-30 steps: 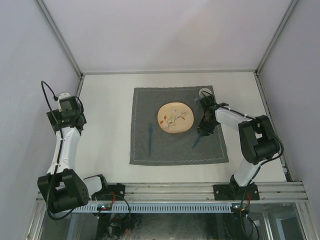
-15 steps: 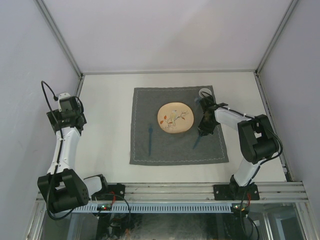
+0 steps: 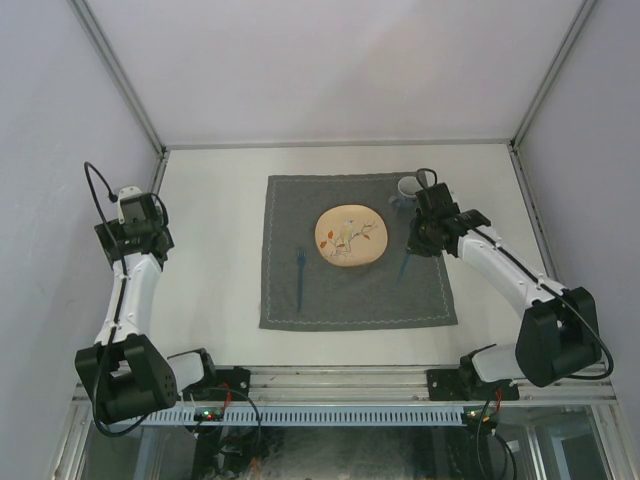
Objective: Set the dinner table for one person
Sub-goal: Adjust the spoon with the napkin.
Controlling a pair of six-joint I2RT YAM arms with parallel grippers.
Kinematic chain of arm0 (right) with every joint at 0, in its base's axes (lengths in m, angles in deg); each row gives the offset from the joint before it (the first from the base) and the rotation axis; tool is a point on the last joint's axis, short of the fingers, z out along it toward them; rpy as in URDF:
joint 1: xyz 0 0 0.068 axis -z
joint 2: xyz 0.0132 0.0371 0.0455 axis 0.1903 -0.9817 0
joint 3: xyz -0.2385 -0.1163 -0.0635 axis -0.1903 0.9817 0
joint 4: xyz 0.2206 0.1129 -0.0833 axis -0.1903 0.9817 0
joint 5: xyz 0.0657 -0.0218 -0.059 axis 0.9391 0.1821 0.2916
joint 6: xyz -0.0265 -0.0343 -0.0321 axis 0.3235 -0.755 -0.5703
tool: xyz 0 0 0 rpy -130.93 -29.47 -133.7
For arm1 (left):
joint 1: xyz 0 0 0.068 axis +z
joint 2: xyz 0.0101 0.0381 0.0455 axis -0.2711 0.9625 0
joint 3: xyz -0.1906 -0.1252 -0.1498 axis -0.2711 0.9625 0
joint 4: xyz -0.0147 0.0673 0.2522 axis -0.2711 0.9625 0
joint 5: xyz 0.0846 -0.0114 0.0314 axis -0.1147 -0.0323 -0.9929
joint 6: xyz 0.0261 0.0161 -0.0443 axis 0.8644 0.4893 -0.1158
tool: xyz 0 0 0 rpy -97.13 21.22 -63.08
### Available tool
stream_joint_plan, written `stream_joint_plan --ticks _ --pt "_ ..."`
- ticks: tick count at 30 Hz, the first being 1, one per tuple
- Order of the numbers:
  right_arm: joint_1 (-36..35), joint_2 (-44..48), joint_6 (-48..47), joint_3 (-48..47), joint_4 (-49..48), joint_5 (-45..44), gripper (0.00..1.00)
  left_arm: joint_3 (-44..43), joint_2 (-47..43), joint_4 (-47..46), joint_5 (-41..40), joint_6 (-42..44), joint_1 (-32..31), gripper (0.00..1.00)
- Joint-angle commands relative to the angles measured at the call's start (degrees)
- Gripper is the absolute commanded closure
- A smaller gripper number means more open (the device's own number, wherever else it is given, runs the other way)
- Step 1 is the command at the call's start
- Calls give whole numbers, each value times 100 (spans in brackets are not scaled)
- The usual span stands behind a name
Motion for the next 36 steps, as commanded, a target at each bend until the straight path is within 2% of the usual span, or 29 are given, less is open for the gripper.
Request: stream_joint_plan --ticks 1,6,10,19,36 --pt "9 26 -975 113 369 -227 100 -6 -56 -155 -45 22 52 1" --pt "-71 -567 -1564 106 743 -769 100 17 -72 -137 -29 -21 59 2" --pt "-89 -874 -1809 180 646 -733 100 55 -105 -122 -40 -39 53 2" --pt "-160 -387 -2099 635 -394 -560 100 209 -274 -181 -89 10 69 2" --pt "-167 -965 -2240 347 -656 -441 100 214 -169 -211 -1 -57 77 2"
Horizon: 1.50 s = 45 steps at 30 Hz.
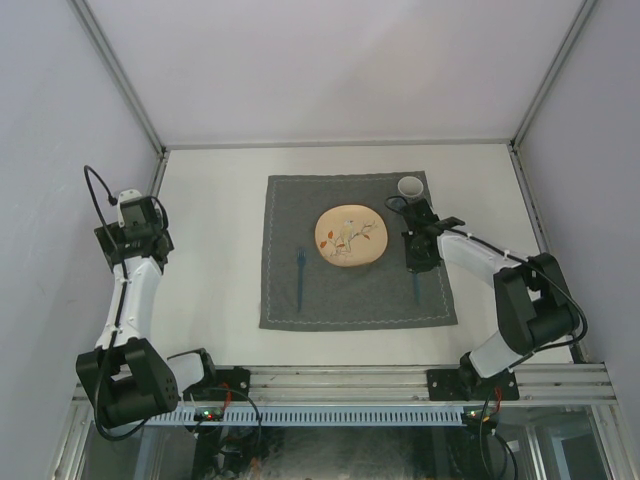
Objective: Set the dinner table for one person
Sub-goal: Adjust the spoon with the napkin.
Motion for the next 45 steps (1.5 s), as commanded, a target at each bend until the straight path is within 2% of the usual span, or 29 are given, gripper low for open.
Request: stream_joint_plan --ticks 1,20,35,45 --pt "41 -38 -142 -193 -333 3 100 60 -50 -177 2 -61 42 2" --pt "308 -439 -106 -265 -502 442 100 32 -28 -141 19 -57 42 2" --pt "294 -212 -42 -276 -402 320 87 55 -99 -156 27 -75 42 2" --pt "312 -83 -12 -280 -336 236 82 145 -590 -209 264 -18 42 2"
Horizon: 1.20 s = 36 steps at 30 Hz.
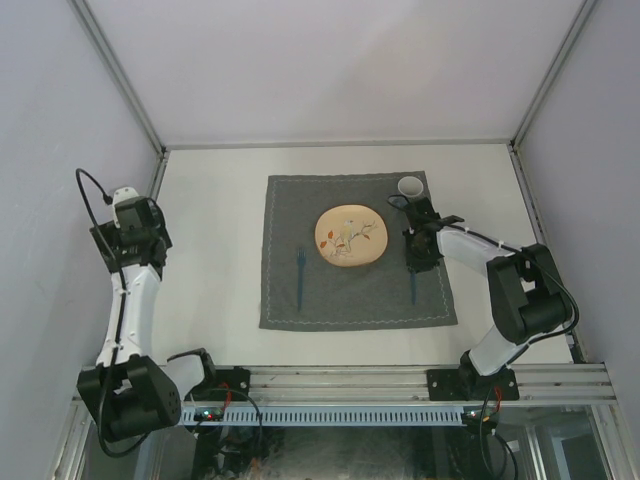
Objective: Set the dinner table for one person
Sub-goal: Adjust the spoon with the napkin, then reset both arms
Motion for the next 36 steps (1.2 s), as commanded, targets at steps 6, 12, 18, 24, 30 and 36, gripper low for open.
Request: stream_joint_plan --ticks 6,12,18,24,30,36 --pt "42 1418 -288 -277 -147 -169 52 111 -806 -250 218 -154 40 0" --pt "307 3852 -748 542 -1121 -253 0 831 -2241 -999 914 -235 29 0" --pt "994 5171 -1139 1452 -1166 -637 0 2565 -4396 -2057 1385 -590 32 0" --pt "1486 8375 -1589 3653 -2249 307 0 3294 -4958 -2060 1746 -391 31 0" --pt "1536 9036 -1827 4173 -1794 856 0 3701 -4882 -2004 1361 -272 31 0" --pt "1568 8391 -1820 4571 -2209 551 0 4085 -5490 -1980 1441 -273 31 0"
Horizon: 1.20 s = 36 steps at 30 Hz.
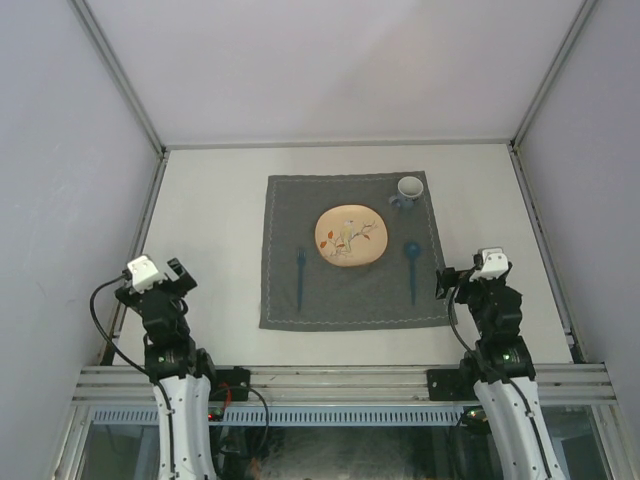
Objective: Set the dinner table for one person
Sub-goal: Reset both arms
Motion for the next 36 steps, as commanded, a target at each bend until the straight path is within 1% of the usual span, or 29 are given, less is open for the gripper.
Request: stream_joint_plan --ticks 1,4,6,8,10,13,16,21,24,26,27,29,32,33,34,36 --pt "67 -45 -71 303 -477 -70 0 196 -450 -228 -5 54 31 0" --pt "71 112 -191 421 -452 249 0 205 -529 -189 -59 -4 31 0" --pt "84 299 -227 663 -463 248 0 129 -503 59 -49 -97 33 0" --pt "179 484 -191 970 -720 376 0 213 -504 257 -9 -224 35 0" --pt "324 653 -125 1125 -772 377 0 457 -625 153 -32 -322 31 0" --pt "514 1023 81 1289 -687 164 0 765 -769 -45 108 -240 31 0" --pt "588 1110 116 1298 -629 158 0 784 -812 -50 230 -206 28 0" --pt "609 649 111 1255 -889 240 0 731 -352 -236 2 -325 31 0" --pt "658 809 119 1276 -811 278 0 614 165 -344 -52 -347 33 5" --pt "660 874 129 1276 -769 273 0 596 208 -372 81 -291 31 7" --pt "666 878 131 1275 -767 270 0 617 63 -337 214 -266 30 8" --pt "667 875 129 1267 -760 283 0 744 -494 -179 504 -199 31 6" --pt "709 883 140 1268 -758 297 0 1068 -1375 -142 610 -274 32 4" --pt "716 875 146 1271 -769 281 0 1141 -1586 -160 788 -213 29 4" --pt "721 847 147 1267 -774 282 0 1163 -1748 -89 990 -114 27 4" --pt "724 828 147 1271 -792 290 0 1210 -1895 -63 1166 -9 27 0"
